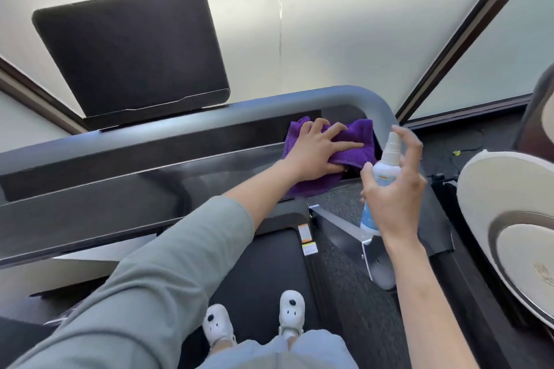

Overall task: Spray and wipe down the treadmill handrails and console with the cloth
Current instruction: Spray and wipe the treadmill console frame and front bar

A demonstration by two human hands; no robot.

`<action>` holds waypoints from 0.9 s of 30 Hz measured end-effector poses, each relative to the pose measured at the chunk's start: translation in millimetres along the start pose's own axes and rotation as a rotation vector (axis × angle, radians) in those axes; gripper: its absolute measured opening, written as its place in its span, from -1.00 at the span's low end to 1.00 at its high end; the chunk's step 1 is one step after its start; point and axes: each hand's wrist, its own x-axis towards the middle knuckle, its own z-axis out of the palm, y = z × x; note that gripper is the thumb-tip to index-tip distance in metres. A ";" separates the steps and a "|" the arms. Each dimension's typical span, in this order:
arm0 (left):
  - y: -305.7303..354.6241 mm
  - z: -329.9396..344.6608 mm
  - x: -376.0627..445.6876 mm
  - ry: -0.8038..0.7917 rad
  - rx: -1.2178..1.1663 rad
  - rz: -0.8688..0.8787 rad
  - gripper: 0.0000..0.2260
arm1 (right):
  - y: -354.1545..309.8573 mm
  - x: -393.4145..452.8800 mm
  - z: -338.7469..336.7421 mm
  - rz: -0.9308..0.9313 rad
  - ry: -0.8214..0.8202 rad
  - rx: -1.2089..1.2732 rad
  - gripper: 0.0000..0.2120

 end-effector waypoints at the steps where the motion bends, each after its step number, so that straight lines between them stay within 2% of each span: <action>1: -2.4 -2.3 -0.9 -0.015 -0.018 0.025 -0.53 | 0.8 -0.2 -2.1 0.004 0.010 0.001 -0.45; 10: 2.0 -13.0 -12.5 -0.066 -0.070 0.027 -0.55 | 8.7 -14.3 -9.2 0.042 0.057 -0.076 -0.45; 16: 1.2 -9.8 -13.9 -0.018 -0.012 0.027 -0.41 | 4.0 -8.2 -7.9 0.049 0.175 -0.171 -0.42; 20: -0.8 -7.0 -8.9 0.018 -0.011 0.058 -0.43 | -0.9 -5.7 -0.6 0.120 0.256 -0.214 -0.36; 27: -7.3 -6.6 -1.8 0.079 -0.164 0.113 -0.46 | -13.9 -8.8 16.4 0.200 0.348 -0.279 -0.32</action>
